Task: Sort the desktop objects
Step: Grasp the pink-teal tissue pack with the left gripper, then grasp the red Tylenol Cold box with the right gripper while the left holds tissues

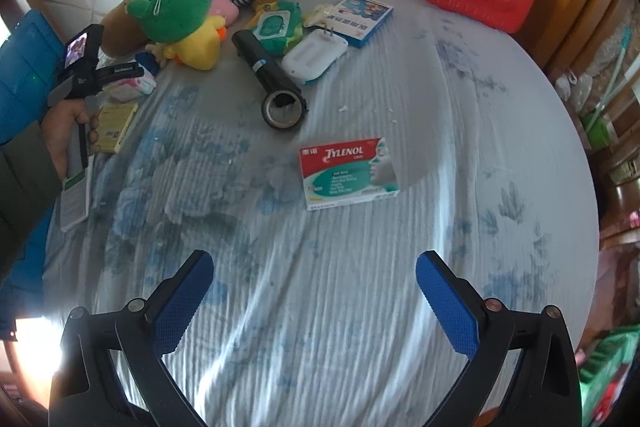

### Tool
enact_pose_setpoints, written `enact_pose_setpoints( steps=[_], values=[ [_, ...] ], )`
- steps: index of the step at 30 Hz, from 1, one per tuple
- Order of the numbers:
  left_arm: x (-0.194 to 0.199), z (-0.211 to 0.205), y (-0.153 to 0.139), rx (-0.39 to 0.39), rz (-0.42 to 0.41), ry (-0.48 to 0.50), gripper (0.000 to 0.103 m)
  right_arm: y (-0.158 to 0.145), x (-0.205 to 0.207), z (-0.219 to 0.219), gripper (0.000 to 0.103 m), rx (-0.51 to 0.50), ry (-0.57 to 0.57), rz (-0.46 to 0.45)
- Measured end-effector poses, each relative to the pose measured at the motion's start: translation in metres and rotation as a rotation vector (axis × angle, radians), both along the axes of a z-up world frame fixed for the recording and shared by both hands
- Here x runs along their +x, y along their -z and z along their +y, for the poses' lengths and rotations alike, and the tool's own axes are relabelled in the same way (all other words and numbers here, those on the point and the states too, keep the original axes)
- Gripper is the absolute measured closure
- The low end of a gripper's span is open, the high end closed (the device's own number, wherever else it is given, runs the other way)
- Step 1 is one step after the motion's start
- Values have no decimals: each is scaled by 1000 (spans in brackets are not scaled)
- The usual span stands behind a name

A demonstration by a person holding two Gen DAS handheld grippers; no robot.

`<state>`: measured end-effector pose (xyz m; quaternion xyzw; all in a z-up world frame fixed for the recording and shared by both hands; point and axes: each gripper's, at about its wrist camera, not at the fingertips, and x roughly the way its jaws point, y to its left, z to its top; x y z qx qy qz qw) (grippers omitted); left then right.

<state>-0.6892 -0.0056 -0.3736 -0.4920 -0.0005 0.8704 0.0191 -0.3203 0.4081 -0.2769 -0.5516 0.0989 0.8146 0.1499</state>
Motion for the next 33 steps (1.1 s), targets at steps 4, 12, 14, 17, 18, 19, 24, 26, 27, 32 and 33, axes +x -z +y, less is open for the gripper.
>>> enact_pose_setpoints(
  steps=[4,12,14,17,18,19,24,26,27,32,33],
  values=[
    [29,-1,-29,12,57,25,26,14,-17,15,0,10,-3,4],
    [112,5,-87,42,93,117,26,80,-77,45,0,78,-54,-67],
    [131,5,-97,47,86,127,26,98,-89,49,0,99,-75,-97],
    [151,2,-107,53,78,131,26,128,-101,58,0,98,-106,-168],
    [156,0,-110,55,77,131,26,135,-103,61,0,92,-112,-180],
    [162,-2,-113,56,79,126,26,141,-103,63,0,84,-118,-190],
    [182,-12,-121,63,73,90,26,143,-103,62,0,97,-151,-188],
    [191,-14,-125,65,72,79,26,142,-101,62,2,91,-159,-194],
    [195,-14,-128,65,73,77,26,142,-101,61,3,94,-169,-199],
    [213,-7,-141,67,87,79,26,143,-97,59,0,122,-207,-232],
    [216,-5,-144,66,90,82,26,143,-96,59,0,132,-211,-239]
  ],
)
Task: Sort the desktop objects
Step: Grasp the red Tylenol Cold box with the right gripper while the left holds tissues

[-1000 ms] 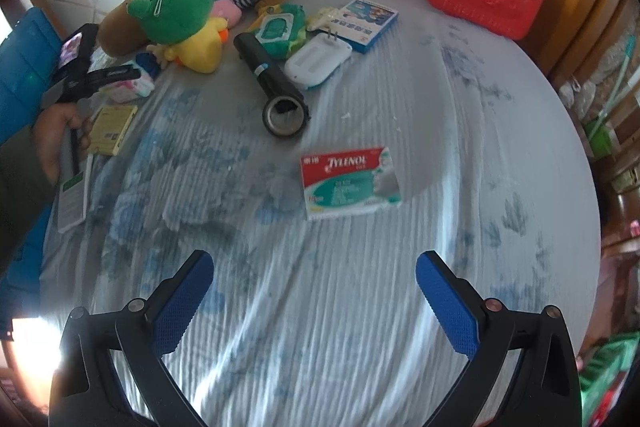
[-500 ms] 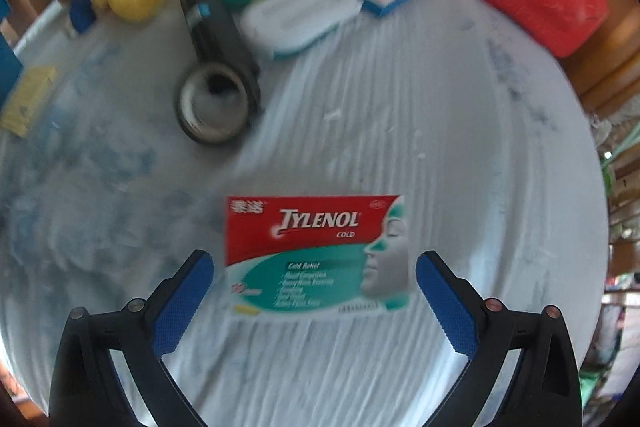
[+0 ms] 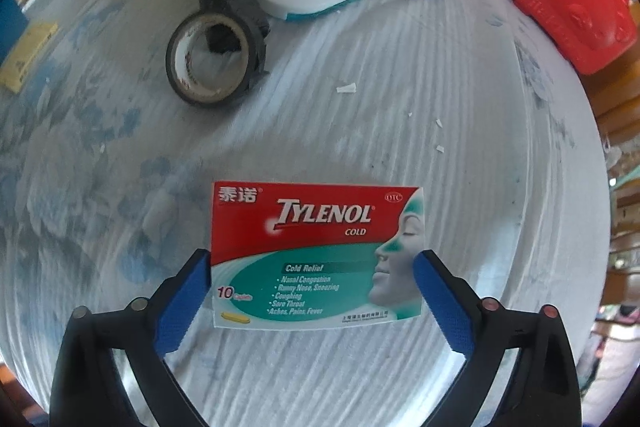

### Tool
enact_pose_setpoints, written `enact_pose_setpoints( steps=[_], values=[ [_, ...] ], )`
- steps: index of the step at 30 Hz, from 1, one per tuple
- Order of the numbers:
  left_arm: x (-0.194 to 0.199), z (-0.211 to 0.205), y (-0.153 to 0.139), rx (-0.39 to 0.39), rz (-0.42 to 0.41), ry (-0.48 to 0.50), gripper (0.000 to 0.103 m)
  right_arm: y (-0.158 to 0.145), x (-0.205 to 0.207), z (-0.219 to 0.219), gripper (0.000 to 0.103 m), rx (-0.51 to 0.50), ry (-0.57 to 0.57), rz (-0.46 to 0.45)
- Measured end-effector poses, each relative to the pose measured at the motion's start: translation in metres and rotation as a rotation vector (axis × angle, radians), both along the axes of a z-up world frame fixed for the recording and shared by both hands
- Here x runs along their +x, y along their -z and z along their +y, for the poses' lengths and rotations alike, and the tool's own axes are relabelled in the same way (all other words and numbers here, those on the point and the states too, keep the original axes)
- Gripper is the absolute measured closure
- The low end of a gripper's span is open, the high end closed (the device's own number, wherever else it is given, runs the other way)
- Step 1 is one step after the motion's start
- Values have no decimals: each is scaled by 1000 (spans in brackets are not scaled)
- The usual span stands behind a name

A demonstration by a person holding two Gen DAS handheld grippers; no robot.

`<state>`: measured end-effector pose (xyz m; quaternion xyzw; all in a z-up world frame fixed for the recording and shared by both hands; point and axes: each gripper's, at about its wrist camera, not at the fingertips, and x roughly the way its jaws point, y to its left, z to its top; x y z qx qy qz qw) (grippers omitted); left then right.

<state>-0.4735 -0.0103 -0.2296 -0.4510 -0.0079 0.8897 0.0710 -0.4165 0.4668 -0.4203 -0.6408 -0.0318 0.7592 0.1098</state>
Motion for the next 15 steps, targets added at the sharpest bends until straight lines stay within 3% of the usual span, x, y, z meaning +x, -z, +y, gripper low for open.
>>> enact_pose_setpoints(
  steps=[7,12,15],
  values=[
    [13,6,-22,9,36,-7,26,-29,25,18,0,-154,202,54],
    [15,7,-32,2,53,-1,26,-27,29,23,0,-268,399,65],
    [14,3,-40,0,62,3,26,-19,30,43,0,-352,668,94]
  ],
)
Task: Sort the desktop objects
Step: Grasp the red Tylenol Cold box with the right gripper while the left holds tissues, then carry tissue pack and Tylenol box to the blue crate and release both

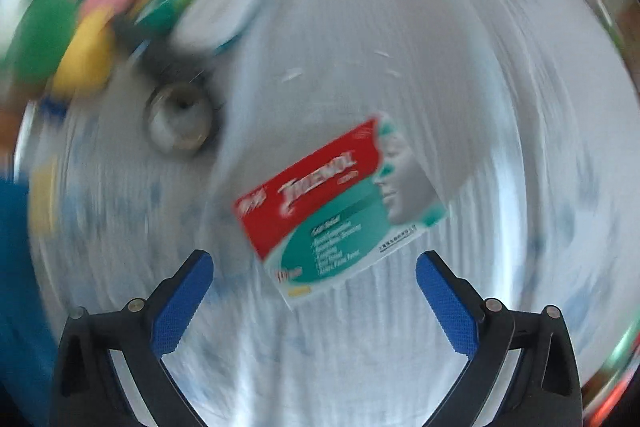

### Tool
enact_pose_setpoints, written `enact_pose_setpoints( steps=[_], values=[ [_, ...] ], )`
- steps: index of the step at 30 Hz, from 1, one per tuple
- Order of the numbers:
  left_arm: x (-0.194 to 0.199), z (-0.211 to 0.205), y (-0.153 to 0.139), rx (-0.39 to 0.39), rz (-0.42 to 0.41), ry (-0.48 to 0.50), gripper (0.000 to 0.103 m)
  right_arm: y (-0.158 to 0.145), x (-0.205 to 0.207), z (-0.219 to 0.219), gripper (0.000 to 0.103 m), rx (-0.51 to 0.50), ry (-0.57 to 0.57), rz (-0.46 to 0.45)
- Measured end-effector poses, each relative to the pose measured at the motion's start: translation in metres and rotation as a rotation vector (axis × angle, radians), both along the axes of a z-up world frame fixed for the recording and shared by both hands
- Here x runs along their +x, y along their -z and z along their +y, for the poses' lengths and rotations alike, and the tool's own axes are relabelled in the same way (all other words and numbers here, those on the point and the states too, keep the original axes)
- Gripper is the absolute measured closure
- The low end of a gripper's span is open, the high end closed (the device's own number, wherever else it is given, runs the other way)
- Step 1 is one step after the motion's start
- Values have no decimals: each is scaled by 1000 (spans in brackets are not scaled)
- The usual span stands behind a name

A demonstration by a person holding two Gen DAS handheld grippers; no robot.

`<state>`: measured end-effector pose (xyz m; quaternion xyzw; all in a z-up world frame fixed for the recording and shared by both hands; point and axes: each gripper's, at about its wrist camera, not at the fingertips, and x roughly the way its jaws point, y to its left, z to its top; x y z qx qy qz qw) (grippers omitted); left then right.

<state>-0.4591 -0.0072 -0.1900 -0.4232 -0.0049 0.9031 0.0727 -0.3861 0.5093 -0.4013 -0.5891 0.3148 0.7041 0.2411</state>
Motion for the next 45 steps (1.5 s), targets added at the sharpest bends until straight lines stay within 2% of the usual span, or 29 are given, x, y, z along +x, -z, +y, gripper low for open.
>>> enact_pose_setpoints(
  steps=[4,8,13,15,16,17,18,20,26,33,37,45],
  values=[
    [0,-10,-14,-3,17,5,26,13,-5,11,0,-63,234,-27],
    [2,-24,-28,-3,39,15,26,19,-12,12,0,-24,376,-82],
    [5,-41,-35,14,51,14,26,33,-18,5,1,33,389,-153],
    [6,-47,-35,23,50,10,26,35,-17,1,4,63,379,-164],
    [6,-50,-35,27,49,9,26,34,-15,-1,7,80,371,-159],
    [7,-52,-35,29,49,10,26,32,-14,-3,15,94,364,-150],
    [7,-53,-36,31,50,13,26,29,-13,-5,19,104,355,-137],
    [9,-55,-36,34,52,19,26,25,-11,-9,20,107,319,-119],
    [21,-49,-43,50,61,41,26,2,-4,-29,22,177,173,-67],
    [48,-43,-73,76,107,32,26,-51,25,-60,22,249,5,36],
    [69,-48,-94,94,139,2,26,-92,-1,-72,22,266,-93,99],
    [102,-88,-132,131,208,-82,26,-148,-12,-120,22,259,-257,235]
  ],
)
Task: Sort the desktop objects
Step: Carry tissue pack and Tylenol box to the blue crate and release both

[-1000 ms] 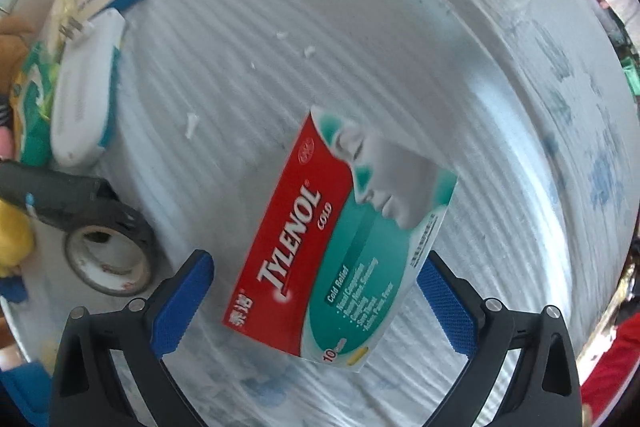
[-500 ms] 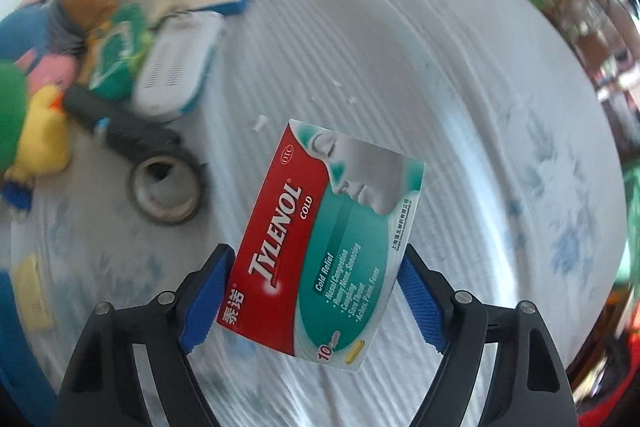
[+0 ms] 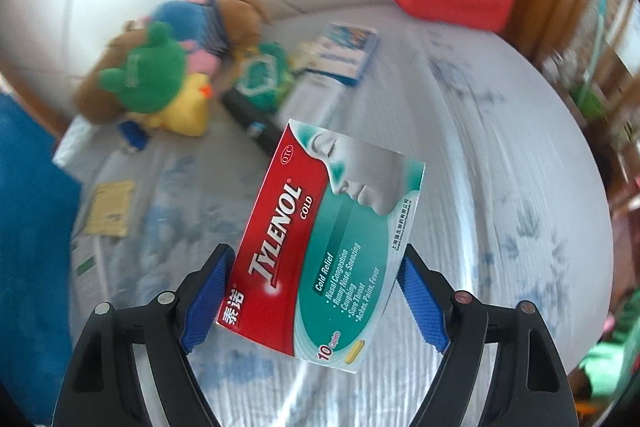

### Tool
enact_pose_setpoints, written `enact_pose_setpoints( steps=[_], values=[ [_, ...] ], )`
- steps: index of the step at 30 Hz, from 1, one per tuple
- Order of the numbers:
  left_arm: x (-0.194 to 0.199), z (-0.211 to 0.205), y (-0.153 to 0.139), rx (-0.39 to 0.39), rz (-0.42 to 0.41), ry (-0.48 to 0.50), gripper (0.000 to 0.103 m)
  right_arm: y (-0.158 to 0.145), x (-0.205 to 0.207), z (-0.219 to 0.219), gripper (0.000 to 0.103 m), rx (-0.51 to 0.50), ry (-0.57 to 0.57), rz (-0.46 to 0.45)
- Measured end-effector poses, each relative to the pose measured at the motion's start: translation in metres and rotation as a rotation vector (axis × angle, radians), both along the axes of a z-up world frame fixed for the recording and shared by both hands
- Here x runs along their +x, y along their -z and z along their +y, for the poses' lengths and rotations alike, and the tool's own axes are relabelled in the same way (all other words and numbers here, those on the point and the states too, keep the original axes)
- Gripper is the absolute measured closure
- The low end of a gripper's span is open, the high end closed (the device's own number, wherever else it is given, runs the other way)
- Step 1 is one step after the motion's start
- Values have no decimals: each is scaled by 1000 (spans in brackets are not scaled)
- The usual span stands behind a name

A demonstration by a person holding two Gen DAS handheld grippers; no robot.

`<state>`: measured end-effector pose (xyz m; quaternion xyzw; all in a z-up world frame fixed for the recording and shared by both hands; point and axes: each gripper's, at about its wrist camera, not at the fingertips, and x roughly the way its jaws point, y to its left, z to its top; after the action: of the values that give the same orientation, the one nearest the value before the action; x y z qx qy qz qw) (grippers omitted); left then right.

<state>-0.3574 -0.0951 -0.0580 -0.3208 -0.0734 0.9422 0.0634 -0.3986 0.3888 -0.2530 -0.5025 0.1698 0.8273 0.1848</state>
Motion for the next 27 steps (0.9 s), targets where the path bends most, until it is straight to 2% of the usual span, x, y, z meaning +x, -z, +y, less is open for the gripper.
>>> enact_pose_setpoints(
  steps=[3,8,14,19,27],
  values=[
    [10,-26,-15,17,40,-22,26,-30,-12,-25,22,-7,-53,48],
    [24,-79,-44,36,108,-36,26,-98,-41,-95,22,26,-198,152],
    [29,-152,-73,14,153,-56,26,-167,-87,-211,22,104,-401,253],
    [26,-207,-76,17,160,-73,26,-198,-130,-307,21,109,-532,270],
    [15,-267,-55,24,120,-58,26,-230,-170,-430,22,124,-659,298]
  ],
)
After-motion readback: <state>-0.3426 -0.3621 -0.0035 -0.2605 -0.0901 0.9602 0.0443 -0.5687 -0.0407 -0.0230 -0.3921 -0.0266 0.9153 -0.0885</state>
